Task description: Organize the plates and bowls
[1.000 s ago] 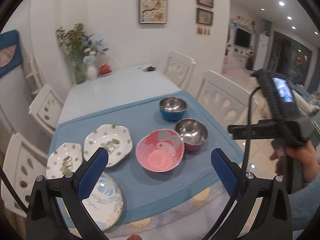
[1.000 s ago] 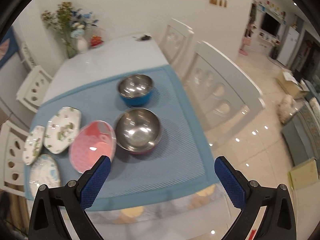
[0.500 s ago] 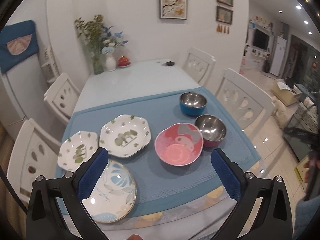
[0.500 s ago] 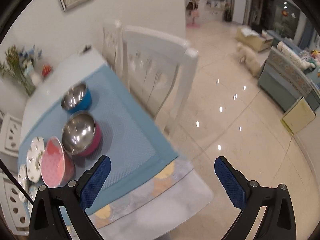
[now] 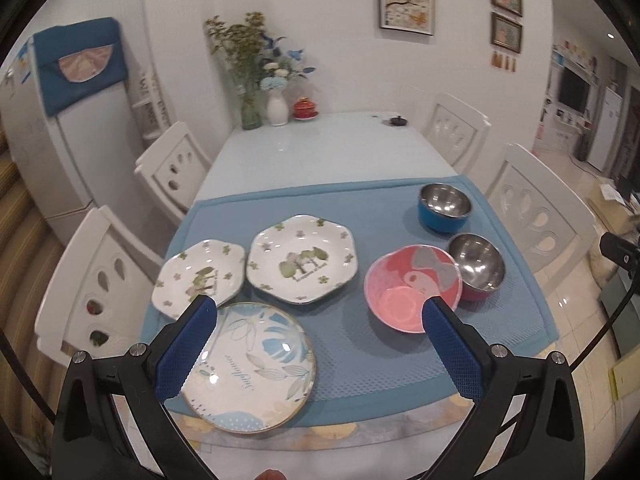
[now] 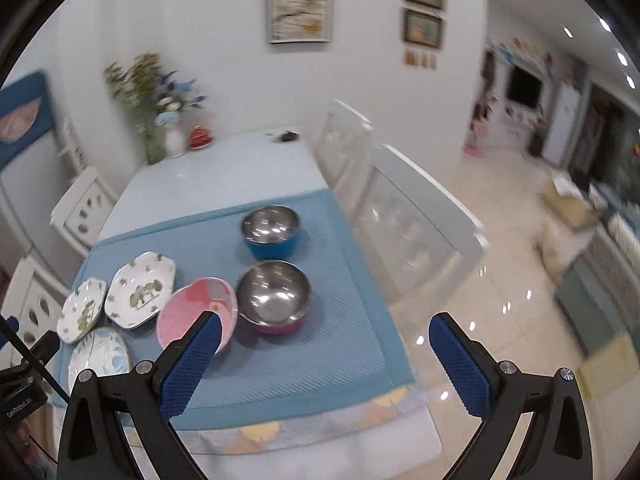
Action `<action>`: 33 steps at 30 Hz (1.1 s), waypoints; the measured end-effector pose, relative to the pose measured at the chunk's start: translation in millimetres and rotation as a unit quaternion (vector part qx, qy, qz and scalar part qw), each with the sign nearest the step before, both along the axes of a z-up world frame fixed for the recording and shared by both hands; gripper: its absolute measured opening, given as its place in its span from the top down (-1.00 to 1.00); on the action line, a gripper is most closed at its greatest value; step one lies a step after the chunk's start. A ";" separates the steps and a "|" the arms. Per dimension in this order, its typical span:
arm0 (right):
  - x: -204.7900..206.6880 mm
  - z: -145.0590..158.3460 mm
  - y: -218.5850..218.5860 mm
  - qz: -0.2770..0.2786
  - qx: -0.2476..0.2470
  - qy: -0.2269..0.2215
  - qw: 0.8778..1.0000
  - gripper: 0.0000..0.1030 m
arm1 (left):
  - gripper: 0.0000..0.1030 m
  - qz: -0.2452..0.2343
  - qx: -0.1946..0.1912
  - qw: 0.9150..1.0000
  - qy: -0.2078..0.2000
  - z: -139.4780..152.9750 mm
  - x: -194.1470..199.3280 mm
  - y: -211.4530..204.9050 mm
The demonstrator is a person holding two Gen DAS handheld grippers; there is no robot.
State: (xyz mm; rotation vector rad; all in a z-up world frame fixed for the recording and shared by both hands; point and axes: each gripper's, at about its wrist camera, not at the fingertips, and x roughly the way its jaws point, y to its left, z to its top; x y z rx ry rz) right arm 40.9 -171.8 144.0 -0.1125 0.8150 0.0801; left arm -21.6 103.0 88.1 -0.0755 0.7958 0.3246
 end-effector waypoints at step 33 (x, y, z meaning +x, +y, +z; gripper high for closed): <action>27.4 -41.9 80.9 0.115 -0.003 0.046 0.992 -1.00 | -0.99 0.102 -0.049 0.993 0.031 -32.4 -6.2 53.5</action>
